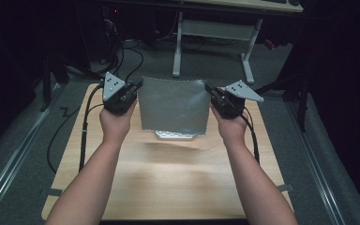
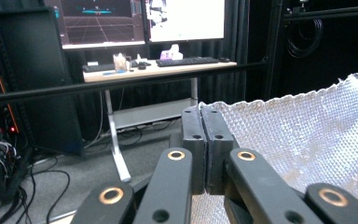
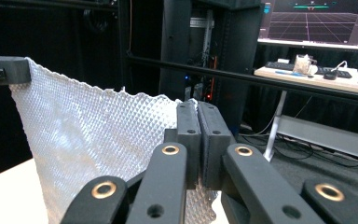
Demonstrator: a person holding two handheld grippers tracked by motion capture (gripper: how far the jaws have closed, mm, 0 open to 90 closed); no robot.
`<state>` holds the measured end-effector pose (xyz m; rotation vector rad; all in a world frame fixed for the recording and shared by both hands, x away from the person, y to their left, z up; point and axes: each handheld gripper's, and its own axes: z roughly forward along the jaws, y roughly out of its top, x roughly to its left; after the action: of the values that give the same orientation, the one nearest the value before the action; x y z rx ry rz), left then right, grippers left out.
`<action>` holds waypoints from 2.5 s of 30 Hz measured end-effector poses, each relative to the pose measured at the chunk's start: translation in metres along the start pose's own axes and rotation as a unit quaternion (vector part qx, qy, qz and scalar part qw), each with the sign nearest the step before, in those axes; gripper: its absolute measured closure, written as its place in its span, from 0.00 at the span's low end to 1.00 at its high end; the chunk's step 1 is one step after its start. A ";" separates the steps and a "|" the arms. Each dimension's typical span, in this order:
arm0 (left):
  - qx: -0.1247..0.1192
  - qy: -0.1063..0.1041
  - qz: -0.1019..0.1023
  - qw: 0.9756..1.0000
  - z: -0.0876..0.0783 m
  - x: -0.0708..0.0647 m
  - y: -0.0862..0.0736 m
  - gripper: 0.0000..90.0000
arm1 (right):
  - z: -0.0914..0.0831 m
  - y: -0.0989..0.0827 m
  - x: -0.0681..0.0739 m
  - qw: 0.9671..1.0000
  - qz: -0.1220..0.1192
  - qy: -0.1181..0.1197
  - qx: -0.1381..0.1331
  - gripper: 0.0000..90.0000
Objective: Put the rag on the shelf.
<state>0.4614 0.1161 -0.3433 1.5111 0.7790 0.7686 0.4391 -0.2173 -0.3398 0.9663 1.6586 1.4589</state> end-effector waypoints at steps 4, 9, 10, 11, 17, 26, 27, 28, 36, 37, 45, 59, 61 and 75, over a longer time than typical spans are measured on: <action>0.011 0.005 0.012 1.000 0.017 0.005 0.005 1.00 | 0.012 0.003 -0.008 1.000 0.005 -0.007 0.005 0.99; 0.024 0.010 0.014 1.000 0.036 0.012 0.006 1.00 | 0.027 0.006 -0.018 1.000 -0.001 -0.017 0.014 0.99; 0.030 0.013 0.017 0.999 0.042 0.013 0.004 1.00 | 0.029 0.006 -0.019 1.000 -0.001 -0.019 0.017 0.99; 0.033 0.014 0.018 0.999 0.045 0.014 0.003 1.00 | 0.033 0.006 -0.021 1.000 -0.006 -0.021 0.021 0.99; 0.059 0.003 -0.019 0.998 0.065 0.027 -0.013 1.00 | 0.051 -0.004 -0.031 0.999 0.001 -0.020 0.050 0.99; 0.113 -0.021 -0.041 0.993 0.076 0.032 -0.048 1.00 | 0.067 -0.032 -0.039 0.995 0.004 -0.020 0.096 0.99; 0.121 -0.024 -0.042 0.991 0.076 0.032 -0.051 1.00 | 0.067 -0.037 -0.040 0.995 0.007 -0.017 0.102 0.99; 0.126 -0.026 -0.042 0.991 0.076 0.031 -0.054 1.00 | 0.067 -0.039 -0.040 0.994 0.007 -0.016 0.106 0.99; 0.143 -0.036 -0.059 0.987 0.072 0.031 -0.081 1.00 | 0.068 -0.059 -0.040 0.992 0.020 -0.002 0.126 0.99; 0.145 -0.037 -0.061 0.987 0.071 0.030 -0.085 1.00 | 0.069 -0.062 -0.039 0.991 0.021 -0.001 0.129 0.99; 0.154 -0.050 -0.079 0.984 0.069 0.029 -0.106 1.00 | 0.068 -0.087 -0.038 0.989 0.034 0.002 0.147 0.99; 0.165 -0.063 -0.099 0.979 0.065 0.028 -0.127 0.99 | 0.065 -0.108 -0.036 0.986 0.044 0.001 0.159 0.97; 0.165 -0.063 -0.100 0.979 0.065 0.028 -0.128 0.99 | 0.064 -0.109 -0.035 0.986 0.043 0.001 0.161 0.96; 0.160 -0.036 -0.103 0.981 0.058 0.034 -0.121 0.77 | 0.061 -0.105 -0.040 0.985 0.047 -0.016 0.163 0.79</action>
<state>0.5232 0.1205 -0.4674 1.6992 1.0227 0.4449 0.5037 -0.2335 -0.4494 1.2532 1.8875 1.2454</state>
